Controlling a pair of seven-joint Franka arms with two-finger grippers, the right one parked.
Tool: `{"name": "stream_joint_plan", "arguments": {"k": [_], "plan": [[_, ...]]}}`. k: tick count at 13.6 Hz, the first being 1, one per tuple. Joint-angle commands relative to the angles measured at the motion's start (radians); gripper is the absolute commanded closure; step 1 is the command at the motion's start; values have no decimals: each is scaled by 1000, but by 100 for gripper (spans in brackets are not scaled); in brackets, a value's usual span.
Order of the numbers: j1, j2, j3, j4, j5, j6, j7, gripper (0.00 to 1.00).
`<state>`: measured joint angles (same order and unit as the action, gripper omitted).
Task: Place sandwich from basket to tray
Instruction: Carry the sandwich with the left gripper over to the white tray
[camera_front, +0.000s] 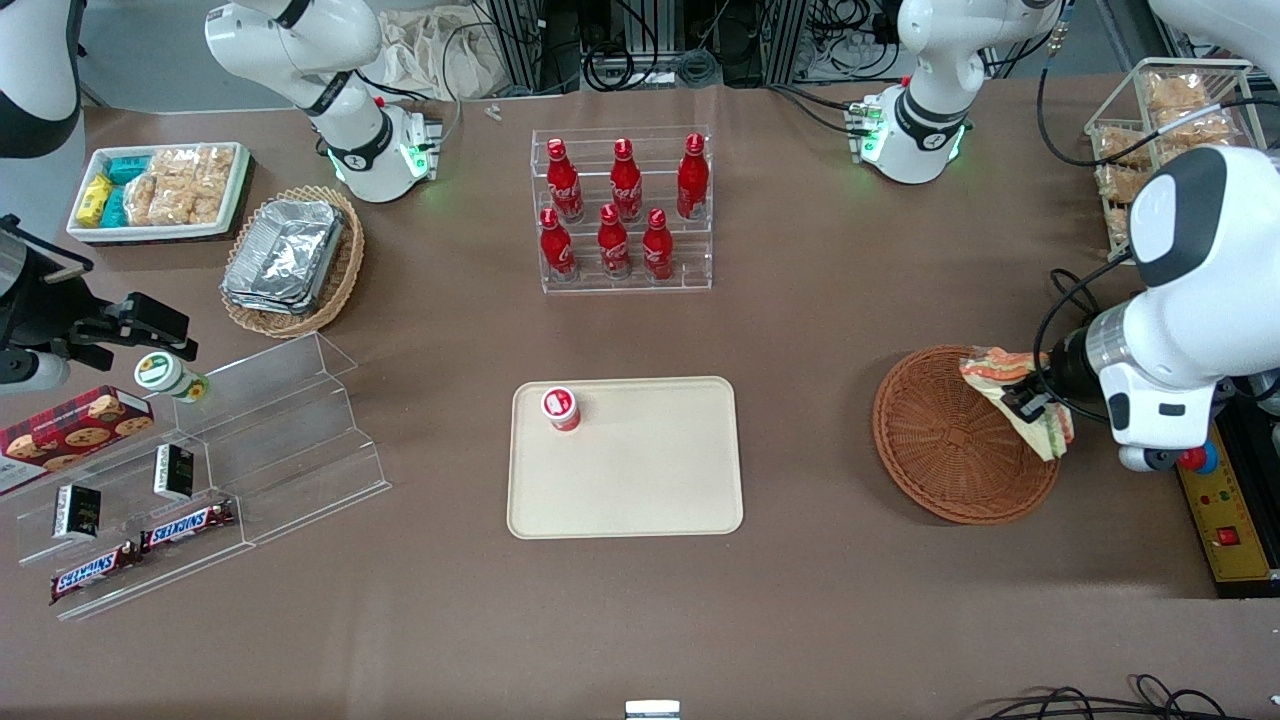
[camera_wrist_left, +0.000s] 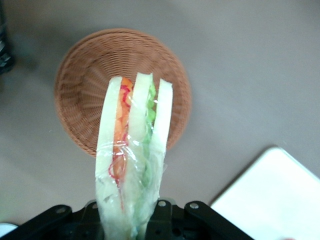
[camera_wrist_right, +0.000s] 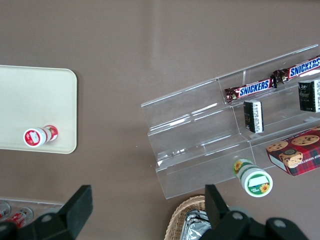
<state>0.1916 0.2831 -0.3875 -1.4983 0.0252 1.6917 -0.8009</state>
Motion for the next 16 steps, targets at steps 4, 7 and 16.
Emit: {"name": "stream_joint_plan", "arguments": {"k": [4, 7, 16], "plan": [[-61, 100, -151, 61, -11, 77, 200, 100], [-151, 187, -151, 59, -7, 196, 177, 100], [-334, 447, -146, 52, 120, 465, 123, 100]]}}
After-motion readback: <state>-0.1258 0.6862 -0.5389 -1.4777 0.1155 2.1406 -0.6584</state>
